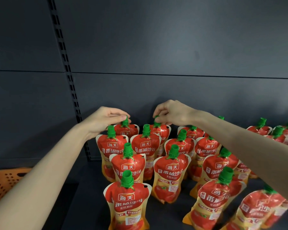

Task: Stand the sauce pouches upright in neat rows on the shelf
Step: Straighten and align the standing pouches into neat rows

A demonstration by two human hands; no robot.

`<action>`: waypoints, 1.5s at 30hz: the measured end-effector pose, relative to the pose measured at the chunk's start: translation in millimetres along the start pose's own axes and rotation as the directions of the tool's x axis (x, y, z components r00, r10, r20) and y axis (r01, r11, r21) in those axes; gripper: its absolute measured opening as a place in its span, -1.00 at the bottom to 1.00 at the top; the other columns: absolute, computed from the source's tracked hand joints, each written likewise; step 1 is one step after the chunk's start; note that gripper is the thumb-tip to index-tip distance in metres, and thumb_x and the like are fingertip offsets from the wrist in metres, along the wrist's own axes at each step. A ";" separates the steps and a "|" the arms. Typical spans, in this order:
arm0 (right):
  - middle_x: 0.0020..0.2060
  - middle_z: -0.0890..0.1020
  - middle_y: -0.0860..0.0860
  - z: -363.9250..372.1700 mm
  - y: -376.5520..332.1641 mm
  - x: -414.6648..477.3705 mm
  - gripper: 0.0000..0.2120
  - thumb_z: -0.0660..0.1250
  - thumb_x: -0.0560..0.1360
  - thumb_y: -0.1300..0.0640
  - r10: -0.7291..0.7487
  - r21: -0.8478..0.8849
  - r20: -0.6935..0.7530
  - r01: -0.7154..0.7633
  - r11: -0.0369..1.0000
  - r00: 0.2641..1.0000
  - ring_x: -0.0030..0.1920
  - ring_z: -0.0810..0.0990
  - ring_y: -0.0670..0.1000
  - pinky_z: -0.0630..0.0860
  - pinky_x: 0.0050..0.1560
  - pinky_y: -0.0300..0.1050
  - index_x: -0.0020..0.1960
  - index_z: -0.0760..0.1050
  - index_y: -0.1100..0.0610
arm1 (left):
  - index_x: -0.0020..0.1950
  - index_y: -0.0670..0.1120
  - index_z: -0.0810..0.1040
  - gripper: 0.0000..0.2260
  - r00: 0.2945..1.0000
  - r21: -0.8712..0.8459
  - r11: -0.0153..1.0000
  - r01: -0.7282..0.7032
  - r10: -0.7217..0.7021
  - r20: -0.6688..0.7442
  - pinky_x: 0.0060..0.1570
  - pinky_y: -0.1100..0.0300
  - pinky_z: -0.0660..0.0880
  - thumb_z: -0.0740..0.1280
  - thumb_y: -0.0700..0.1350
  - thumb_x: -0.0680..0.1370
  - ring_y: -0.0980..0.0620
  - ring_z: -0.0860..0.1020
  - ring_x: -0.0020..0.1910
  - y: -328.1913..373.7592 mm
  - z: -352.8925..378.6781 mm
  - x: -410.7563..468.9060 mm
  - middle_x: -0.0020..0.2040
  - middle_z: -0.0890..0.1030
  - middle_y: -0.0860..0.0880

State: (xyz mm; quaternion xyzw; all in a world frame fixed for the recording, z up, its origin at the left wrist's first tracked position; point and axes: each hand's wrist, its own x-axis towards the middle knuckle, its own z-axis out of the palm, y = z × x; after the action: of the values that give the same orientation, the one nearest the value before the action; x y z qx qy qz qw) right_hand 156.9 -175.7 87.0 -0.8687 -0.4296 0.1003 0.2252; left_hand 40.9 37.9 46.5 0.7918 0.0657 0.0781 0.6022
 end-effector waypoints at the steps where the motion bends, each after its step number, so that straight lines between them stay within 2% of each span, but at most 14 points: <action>1: -0.05 0.67 0.08 0.3 0.6 -0.4 -0.84 0.32 0.52 0.17 0.002 0.011 0.007 -0.002 1.000 1.000 -0.05 0.65 0.04 0.60 -0.03 -0.17 0.09 0.55 0.15 | 0.07 -0.17 0.60 -0.83 1.000 0.002 1.000 0.002 -0.002 0.003 -0.11 0.24 0.60 0.32 -0.21 0.51 0.00 0.65 -0.01 -0.3 0.5 -0.1 -0.02 0.68 -0.11; 7: -0.04 0.67 0.08 0.5 0.5 -0.8 -0.84 0.30 0.53 0.18 -0.007 0.019 0.021 0.006 1.000 1.000 -0.04 0.65 0.01 0.60 0.03 -0.14 0.09 0.55 0.15 | 0.07 -0.14 0.61 -0.83 1.000 0.025 1.000 0.010 -0.010 0.012 -0.07 0.20 0.60 0.33 -0.18 0.51 0.01 0.65 0.00 -0.7 -0.6 -0.5 -0.02 0.69 -0.09; 12: 0.00 0.66 0.04 2.6 1.4 -1.6 -0.81 0.30 0.53 0.14 -0.001 0.012 0.011 0.001 1.000 1.000 -0.04 0.63 -0.02 0.56 0.08 -0.14 0.13 0.54 0.12 | 0.11 -0.10 0.60 -0.81 0.999 0.065 0.998 0.017 -0.019 0.029 0.05 0.11 0.55 0.32 -0.13 0.52 0.04 0.63 0.04 -1.1 -2.7 -1.3 0.02 0.68 -0.04; 16: 0.05 0.64 0.01 3.6 -0.3 -4.7 -0.75 0.30 0.53 0.09 -0.003 -0.013 -0.014 0.003 1.000 1.000 -0.04 0.58 -0.08 0.47 0.06 -0.22 0.20 0.51 0.09 | 0.10 -0.03 0.60 -0.82 1.000 0.060 0.998 0.013 -0.012 -0.022 0.13 0.09 0.52 0.29 -0.06 0.54 0.07 0.62 0.05 -0.9 -1.3 -2.9 0.04 0.67 0.00; 19: 0.06 0.64 0.02 4.9 -1.7 -6.7 -0.73 0.31 0.53 0.06 -0.015 -0.021 -0.040 0.014 1.000 0.999 -0.02 0.57 -0.09 0.44 0.02 -0.29 0.21 0.51 0.09 | 0.08 0.03 0.61 -0.82 0.998 0.085 0.996 -0.022 0.027 -0.062 0.15 0.11 0.50 0.30 0.00 0.52 0.10 0.61 0.07 -2.0 -1.7 -6.6 0.05 0.66 0.03; 22: 0.05 0.64 0.03 5.2 -4.0 -8.4 -0.73 0.31 0.53 0.05 -0.027 -0.055 -0.065 0.023 0.998 0.998 -0.02 0.57 -0.08 0.43 0.01 -0.30 0.19 0.53 0.10 | 0.09 0.01 0.60 -0.82 0.990 0.113 0.992 -0.058 0.072 -0.120 0.17 0.12 0.50 0.32 -0.02 0.52 0.12 0.60 0.07 -2.7 -2.1 -11.3 0.06 0.64 0.03; 25: 0.03 0.64 0.02 6.3 -7.3 -13.7 -0.77 0.31 0.53 0.05 -0.065 -0.073 -0.167 0.054 0.996 0.984 -0.01 0.57 -0.07 0.47 0.03 -0.27 0.12 0.56 0.12 | 0.04 0.01 0.61 -0.86 0.957 0.148 0.979 -0.142 0.174 -0.231 0.12 0.16 0.52 0.31 -0.05 0.53 0.17 0.60 0.03 -2.9 -0.1 -21.6 0.01 0.65 0.07; 27: -0.01 0.65 -0.01 7.4 -12.0 -19.4 -0.79 0.32 0.52 0.03 -0.108 -0.019 -0.229 0.106 0.994 0.967 -0.04 0.58 -0.11 0.49 0.02 -0.29 0.07 0.59 0.11 | -0.01 0.05 0.62 -0.88 0.930 0.201 0.959 -0.202 0.252 -0.267 0.06 0.21 0.51 0.32 -0.01 0.51 0.19 0.60 -0.01 -5.6 1.1 -32.6 -0.05 0.66 0.09; 29: -0.02 0.66 -0.05 9.3 -17.5 -24.3 -0.78 0.34 0.50 0.01 -0.133 0.052 -0.173 0.144 0.988 0.976 -0.02 0.60 -0.14 0.50 0.08 -0.29 0.06 0.59 0.09 | -0.05 0.06 0.63 -0.81 0.934 0.230 0.951 -0.208 0.263 -0.242 0.02 0.23 0.50 0.31 0.09 0.45 0.20 0.60 -0.03 -10.1 1.9 -44.2 -0.07 0.67 0.12; 32: 0.03 0.64 -0.04 17.1 -23.2 -23.9 -0.70 0.35 0.48 -0.02 -0.123 0.091 0.023 0.121 0.988 0.992 0.06 0.59 -0.14 0.49 0.14 -0.27 0.15 0.55 0.08 | -0.06 0.07 0.65 -0.72 0.960 0.208 0.960 -0.189 0.225 -0.168 -0.05 0.22 0.53 0.29 0.20 0.42 0.18 0.63 -0.05 -17.4 2.2 -54.7 -0.08 0.68 0.11; 35: 0.02 0.63 -0.06 25.4 -25.5 -17.8 -0.73 0.32 0.50 0.01 -0.102 0.097 0.112 0.091 0.991 0.988 -0.01 0.58 -0.17 0.49 0.06 -0.32 0.16 0.54 0.07 | -0.03 0.07 0.63 -0.75 0.970 0.201 0.962 -0.182 0.209 -0.123 -0.10 0.23 0.56 0.26 0.15 0.45 0.16 0.63 -0.05 -21.3 5.9 -56.9 -0.08 0.68 0.11; 40: -0.04 0.67 -0.09 18.5 -21.2 -19.0 -0.83 0.31 0.52 0.06 -0.094 0.053 0.143 0.088 0.995 0.985 -0.04 0.62 -0.17 0.49 0.02 -0.38 0.07 0.59 0.08 | -0.02 0.00 0.60 -0.76 0.970 0.162 0.968 -0.194 0.214 -0.116 -0.09 0.20 0.59 0.26 0.08 0.44 0.13 0.64 -0.07 -20.6 12.6 -54.0 -0.08 0.68 0.07; 42: -0.12 0.65 -0.18 12.7 -15.7 -21.5 -0.82 0.33 0.51 0.09 -0.089 0.067 0.131 0.081 0.995 0.987 -0.09 0.61 -0.25 0.48 0.01 -0.44 0.07 0.60 0.09 | -0.03 -0.02 0.60 -0.78 0.969 0.145 0.968 -0.204 0.221 -0.112 -0.10 0.22 0.59 0.26 0.06 0.45 0.12 0.64 -0.08 -19.6 16.0 -50.7 -0.09 0.69 0.06; 45: -0.12 0.68 -0.13 8.3 -7.4 -22.4 -0.87 0.34 0.51 0.07 -0.072 0.047 0.126 0.066 0.997 0.989 -0.09 0.61 -0.22 0.49 0.07 -0.32 0.02 0.60 0.05 | -0.04 -0.04 0.60 -0.82 0.967 0.157 0.963 -0.220 0.236 -0.095 -0.09 0.25 0.58 0.27 -0.01 0.50 0.13 0.64 -0.08 -18.2 23.5 -44.1 -0.10 0.68 0.05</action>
State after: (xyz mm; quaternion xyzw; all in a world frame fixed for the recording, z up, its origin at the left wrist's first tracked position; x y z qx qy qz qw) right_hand 134.9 -187.0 82.8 -0.8401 -0.4706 0.1570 0.2194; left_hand 2.3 11.9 20.8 0.8301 0.0134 0.1866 0.5252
